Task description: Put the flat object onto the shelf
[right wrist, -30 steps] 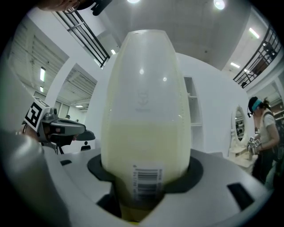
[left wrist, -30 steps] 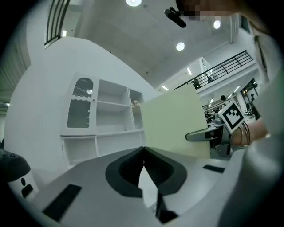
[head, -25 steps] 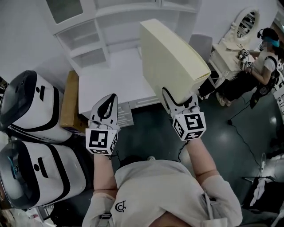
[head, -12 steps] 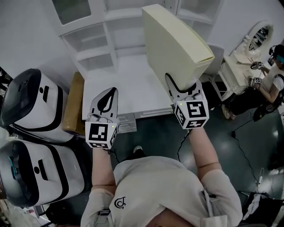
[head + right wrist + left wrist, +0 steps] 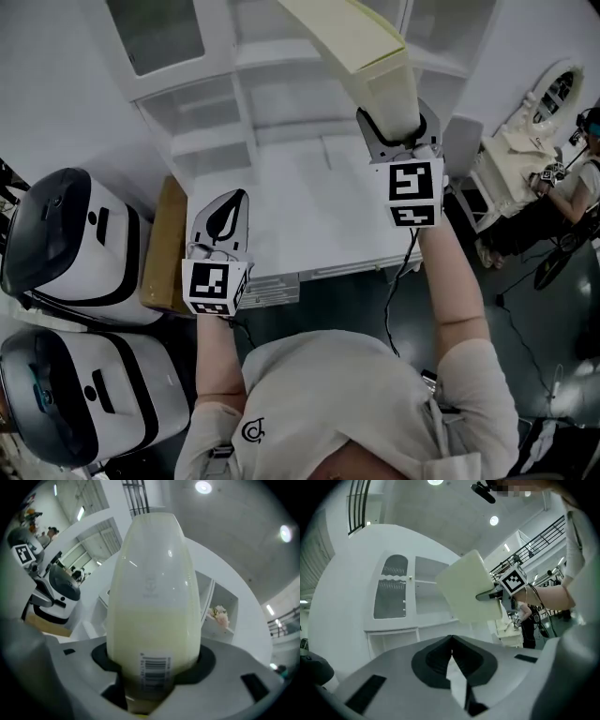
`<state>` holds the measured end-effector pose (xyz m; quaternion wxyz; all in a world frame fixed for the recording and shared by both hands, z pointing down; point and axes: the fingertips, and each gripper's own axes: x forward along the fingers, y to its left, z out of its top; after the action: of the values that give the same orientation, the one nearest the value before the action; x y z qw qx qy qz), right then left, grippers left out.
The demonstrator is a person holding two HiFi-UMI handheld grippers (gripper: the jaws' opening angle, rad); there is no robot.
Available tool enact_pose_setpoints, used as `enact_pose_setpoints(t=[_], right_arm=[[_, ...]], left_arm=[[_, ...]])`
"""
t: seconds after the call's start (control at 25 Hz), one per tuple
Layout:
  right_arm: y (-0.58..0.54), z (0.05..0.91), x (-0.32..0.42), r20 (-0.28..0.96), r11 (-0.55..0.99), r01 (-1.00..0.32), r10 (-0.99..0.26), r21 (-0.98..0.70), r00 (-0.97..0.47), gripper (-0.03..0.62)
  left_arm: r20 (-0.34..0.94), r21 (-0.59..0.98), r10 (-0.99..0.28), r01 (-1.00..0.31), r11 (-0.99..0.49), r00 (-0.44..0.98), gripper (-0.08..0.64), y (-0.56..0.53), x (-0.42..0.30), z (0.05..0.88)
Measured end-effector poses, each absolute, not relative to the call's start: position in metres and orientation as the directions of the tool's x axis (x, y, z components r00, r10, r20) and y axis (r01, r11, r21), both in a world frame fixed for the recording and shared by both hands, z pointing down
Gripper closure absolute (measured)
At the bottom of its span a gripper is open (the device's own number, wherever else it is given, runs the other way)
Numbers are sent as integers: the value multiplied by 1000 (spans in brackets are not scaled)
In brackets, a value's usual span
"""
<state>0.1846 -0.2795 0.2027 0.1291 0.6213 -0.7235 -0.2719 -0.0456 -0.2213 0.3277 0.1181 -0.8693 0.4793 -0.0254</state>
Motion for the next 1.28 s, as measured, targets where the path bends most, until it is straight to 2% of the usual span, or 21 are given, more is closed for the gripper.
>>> enact_pose_setpoints(t=[0.24, 0.48, 0.76, 1.28], right_arm=[[-340, 184, 171, -108, -11, -665, -989, 747, -105, 304], [-391, 182, 159, -47, -26, -486, -998, 873, -31, 299], [-421, 190, 135, 6, -2, -168, -999, 986, 45, 299], [-489, 230, 122, 85, 85, -15, -995, 996, -46, 296]], left_arm=[[-49, -238, -834, -817, -525, 550, 546, -256, -63, 335], [-30, -229, -840, -821, -522, 542, 546, -281, -75, 343], [-19, -213, -852, -835, -508, 523, 546, -298, -85, 352], [-9, -219, -890, -869, -443, 456, 546, -344, -76, 351]])
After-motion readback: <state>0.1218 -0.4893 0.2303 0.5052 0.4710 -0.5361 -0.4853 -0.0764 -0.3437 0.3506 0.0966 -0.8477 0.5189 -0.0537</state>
